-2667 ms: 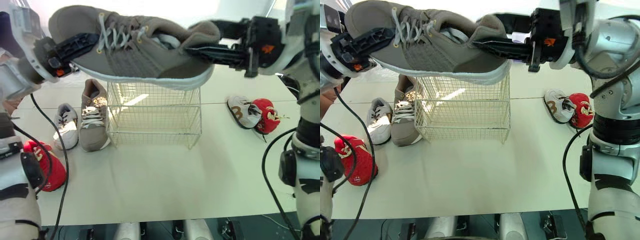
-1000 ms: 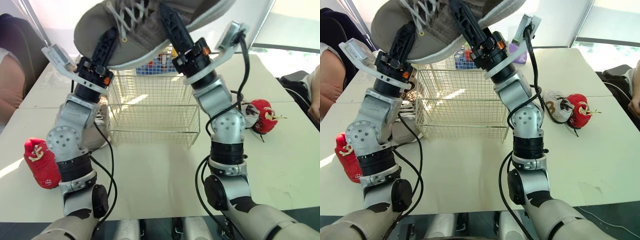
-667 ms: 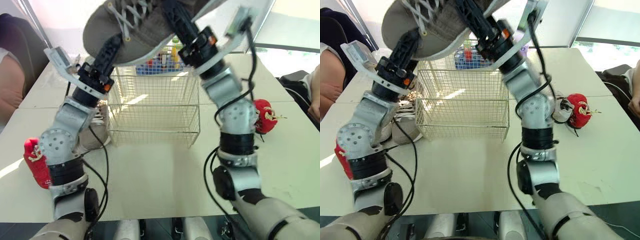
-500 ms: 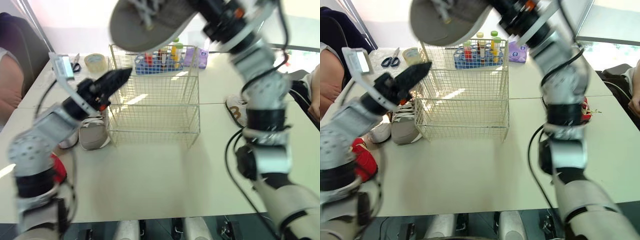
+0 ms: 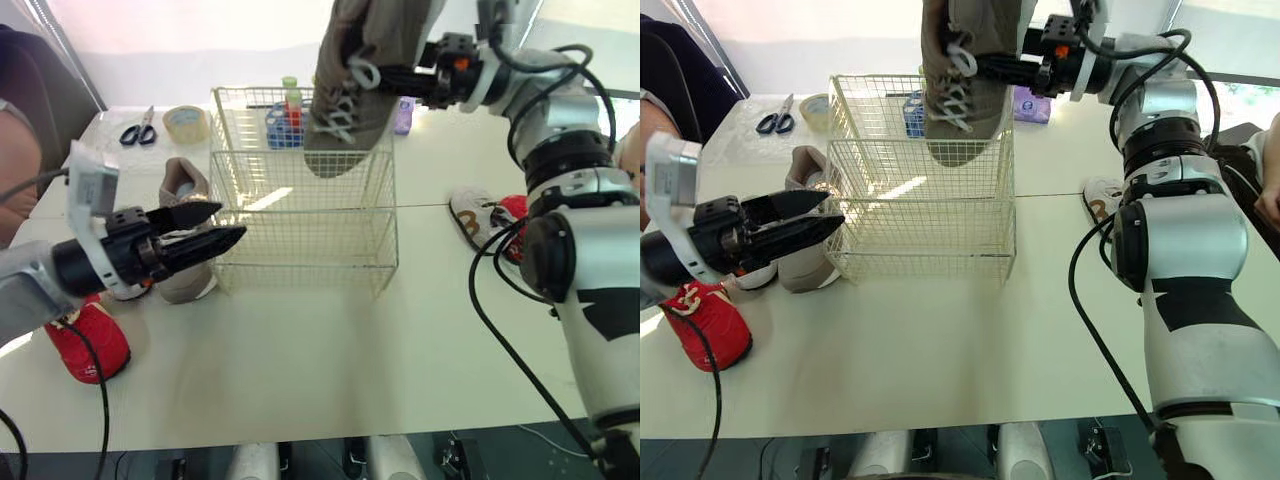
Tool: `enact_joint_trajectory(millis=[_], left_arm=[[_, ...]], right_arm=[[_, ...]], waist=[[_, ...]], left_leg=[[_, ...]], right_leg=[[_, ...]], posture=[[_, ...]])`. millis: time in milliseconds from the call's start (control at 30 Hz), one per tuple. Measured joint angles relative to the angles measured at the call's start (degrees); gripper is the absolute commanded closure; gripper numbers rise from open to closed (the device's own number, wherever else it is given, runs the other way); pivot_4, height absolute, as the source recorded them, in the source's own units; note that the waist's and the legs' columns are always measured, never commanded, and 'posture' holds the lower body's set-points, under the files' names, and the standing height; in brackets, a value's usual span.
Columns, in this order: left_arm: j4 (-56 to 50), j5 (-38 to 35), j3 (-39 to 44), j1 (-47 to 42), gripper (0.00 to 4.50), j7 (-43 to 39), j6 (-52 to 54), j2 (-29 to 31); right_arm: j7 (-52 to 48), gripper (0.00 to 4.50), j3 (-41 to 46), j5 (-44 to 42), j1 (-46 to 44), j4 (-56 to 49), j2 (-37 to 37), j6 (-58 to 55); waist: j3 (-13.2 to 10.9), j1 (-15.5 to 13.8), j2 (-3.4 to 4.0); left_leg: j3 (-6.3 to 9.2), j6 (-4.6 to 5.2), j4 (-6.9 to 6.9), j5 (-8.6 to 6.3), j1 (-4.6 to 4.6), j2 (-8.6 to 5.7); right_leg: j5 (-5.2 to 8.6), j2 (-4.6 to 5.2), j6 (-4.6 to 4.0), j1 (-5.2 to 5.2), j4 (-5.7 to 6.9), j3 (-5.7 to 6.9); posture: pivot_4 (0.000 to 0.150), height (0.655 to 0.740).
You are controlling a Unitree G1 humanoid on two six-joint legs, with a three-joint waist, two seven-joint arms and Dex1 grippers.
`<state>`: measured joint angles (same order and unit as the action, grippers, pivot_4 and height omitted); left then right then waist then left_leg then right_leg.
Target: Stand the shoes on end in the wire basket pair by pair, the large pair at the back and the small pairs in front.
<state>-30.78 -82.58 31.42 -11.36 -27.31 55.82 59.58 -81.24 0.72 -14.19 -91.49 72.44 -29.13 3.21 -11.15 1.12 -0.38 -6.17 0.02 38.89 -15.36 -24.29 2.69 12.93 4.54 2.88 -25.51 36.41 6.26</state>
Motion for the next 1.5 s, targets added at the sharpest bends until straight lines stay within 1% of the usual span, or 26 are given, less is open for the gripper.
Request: enact_joint_trajectory(millis=[133, 200, 267, 300, 400, 600, 767, 1100, 1200, 1367, 1500], left_arm=[[-1.1, 6.06, 1.08, 0.46, 0.93, -5.01, -0.47, 5.57], [-1.13, 8.41, 1.09, 0.55, 0.93, -7.56, -0.62, 6.81], [-0.73, 9.06, 1.08, 0.54, 0.89, -8.9, -0.91, 6.8], [-0.55, 9.47, 1.08, 0.51, 0.89, -9.38, -1.14, 6.79], [-0.2, 9.89, 1.04, 0.46, 0.89, -9.95, -1.27, 6.19], [0.21, 10.4, 0.59, -0.37, 0.89, -9.98, -1.42, 4.26], [1.32, 11.23, -1.61, -1.95, 0.89, -9.97, -1.58, 2.75], [4.35, 12.18, -2.73, -3.56, 0.89, -10.84, -1.49, 2.27], [6.04, 12.96, -4.12, -5.5, 0.89, -11.53, -1.5, 2.19], [7.85, 14.04, -6.0, -7.52, 0.89, -12.01, -1.51, 1.28], [12.99, 15.98, -4.73, -9.7, 0.89, -9.21, -1.51, 1.12]], right_arm=[[-0.22, 2.78, 0.15, 2.77, 0.02, 1.71, 1.95, 0.69], [-0.07, 2.78, 0.33, 3.46, 0.05, 2.16, 2.17, 0.69], [0.28, 1.78, 0.7, 4.09, 0.09, 2.18, 2.18, 0.8], [0.44, 1.39, 1.04, 4.31, 0.2, 2.18, 2.18, 0.88], [1.53, 0.02, 2.07, 4.76, 0.72, 2.19, 2.1, 1.09], [1.66, 0.02, 3.27, 5.78, 0.69, 2.17, 0.55, 1.16], [1.43, 0.02, 3.93, 6.84, 0.67, 2.17, -1.46, 1.25], [-2.2, 0.02, 5.53, 6.61, -0.85, 1.3, -7.55, 0.14], [-3.37, 0.02, 5.6, 6.61, -1.18, -0.47, -7.92, -0.11], [-2.1, 0.02, 5.49, 7.14, 0.09, -0.46, -7.85, 0.28], [-2.46, 0.02, 7.15, 6.06, -0.06, -0.62, -11.54, -1.91]], waist=[[-0.01, -0.12, 0.02], [-0.02, -0.12, 0.03], [-0.02, -0.06, 0.03], [-0.02, -0.02, 0.03], [-0.02, 0.04, 0.03], [-0.02, -0.02, 0.03], [-0.02, -0.02, 0.03], [-0.02, -0.15, 0.03], [-0.01, 0.07, 0.02], [-0.01, 0.03, 0.02], [-0.02, -0.49, 0.04]], left_leg=[[0.02, -0.01, 0.0, 0.0, -0.06, -0.02], [0.02, -0.01, 0.0, -0.01, -0.07, -0.02], [0.03, -0.01, 0.0, -0.01, -0.07, -0.01], [0.03, -0.01, 0.0, -0.01, -0.07, -0.01], [0.02, -0.02, 0.0, 0.0, -0.07, 0.0], [0.03, -0.02, 0.02, 0.0, -0.05, 0.0], [0.03, -0.02, 0.06, 0.0, -0.05, 0.0], [0.02, -0.02, 0.07, 0.0, -0.04, -0.01], [0.0, -0.02, 0.07, 0.0, 0.04, 0.01], [-0.03, -0.05, 0.08, 0.02, 0.07, 0.01], [0.02, -0.04, 0.09, 0.02, 0.01, -0.02]], right_leg=[[0.0, 0.0, 0.0, 0.0, -0.1, 0.04], [0.0, 0.0, 0.0, 0.0, -0.11, 0.04], [0.0, -0.01, 0.0, 0.0, -0.11, 0.04], [0.0, -0.01, 0.0, 0.0, -0.11, 0.04], [0.0, -0.01, 0.0, 0.0, -0.1, 0.04], [-0.01, -0.01, 0.0, 0.03, -0.08, 0.04], [-0.01, -0.01, 0.0, 0.04, -0.06, 0.03], [-0.01, -0.01, 0.01, 0.04, -0.06, 0.03], [-0.01, -0.03, 0.01, 0.09, -0.01, 0.02], [-0.02, -0.02, 0.0, 0.08, 0.04, 0.0], [-0.02, -0.01, 0.0, 0.07, 0.03, 0.04]], posture=[[0.15, 0.74], [0.15, 0.74], [0.15, 0.74], [0.15, 0.74], [0.15, 0.74], [0.15, 0.74], [0.15, 0.74], [0.15, 0.74], [0.15, 0.74], [0.15, 0.74], [0.15, 0.74]])
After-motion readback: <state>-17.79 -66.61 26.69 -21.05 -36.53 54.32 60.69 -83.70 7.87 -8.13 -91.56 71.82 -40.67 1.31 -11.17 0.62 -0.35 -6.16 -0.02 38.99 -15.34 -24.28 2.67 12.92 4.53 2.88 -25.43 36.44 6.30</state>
